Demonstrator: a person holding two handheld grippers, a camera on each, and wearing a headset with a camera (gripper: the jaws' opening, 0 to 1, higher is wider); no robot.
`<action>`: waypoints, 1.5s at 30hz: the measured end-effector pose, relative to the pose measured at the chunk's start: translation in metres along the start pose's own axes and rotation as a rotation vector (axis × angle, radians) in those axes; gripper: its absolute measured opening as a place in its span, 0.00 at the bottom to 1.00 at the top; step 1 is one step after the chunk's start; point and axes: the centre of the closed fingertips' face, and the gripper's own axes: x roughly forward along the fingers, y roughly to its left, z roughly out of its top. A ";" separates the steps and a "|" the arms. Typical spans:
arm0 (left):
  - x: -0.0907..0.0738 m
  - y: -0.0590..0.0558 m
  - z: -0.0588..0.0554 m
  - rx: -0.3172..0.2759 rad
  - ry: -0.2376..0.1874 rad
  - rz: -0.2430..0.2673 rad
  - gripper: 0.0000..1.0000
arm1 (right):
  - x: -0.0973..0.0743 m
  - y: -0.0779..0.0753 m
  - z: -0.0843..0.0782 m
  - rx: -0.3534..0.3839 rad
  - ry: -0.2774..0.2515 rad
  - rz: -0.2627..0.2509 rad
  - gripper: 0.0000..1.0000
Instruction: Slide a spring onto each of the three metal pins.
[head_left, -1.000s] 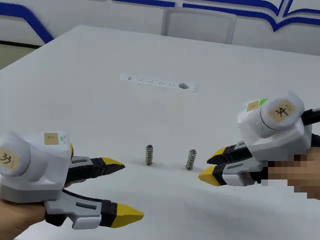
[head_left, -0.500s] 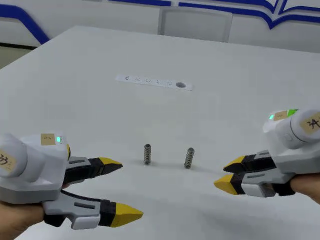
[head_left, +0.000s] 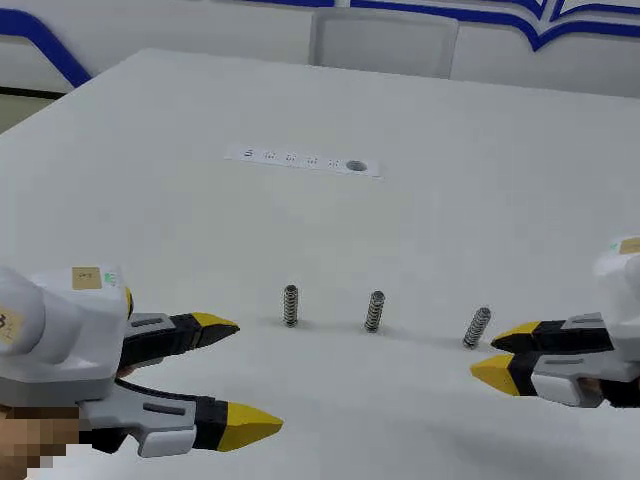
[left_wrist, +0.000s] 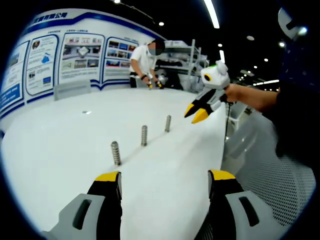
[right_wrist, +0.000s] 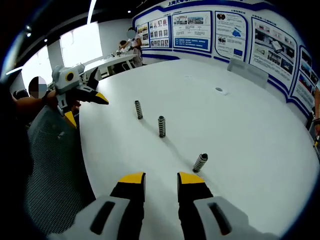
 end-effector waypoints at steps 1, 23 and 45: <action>0.000 0.000 0.000 -0.002 -0.001 0.002 0.72 | -0.001 -0.002 -0.002 -0.003 0.001 -0.010 0.27; -0.001 0.009 -0.005 -0.016 0.010 0.016 0.72 | -0.011 -0.019 -0.016 -0.103 -0.169 -0.019 0.47; 0.003 0.032 -0.008 -0.034 0.003 0.047 0.74 | -0.014 -0.027 -0.023 -0.064 -0.195 -0.040 0.54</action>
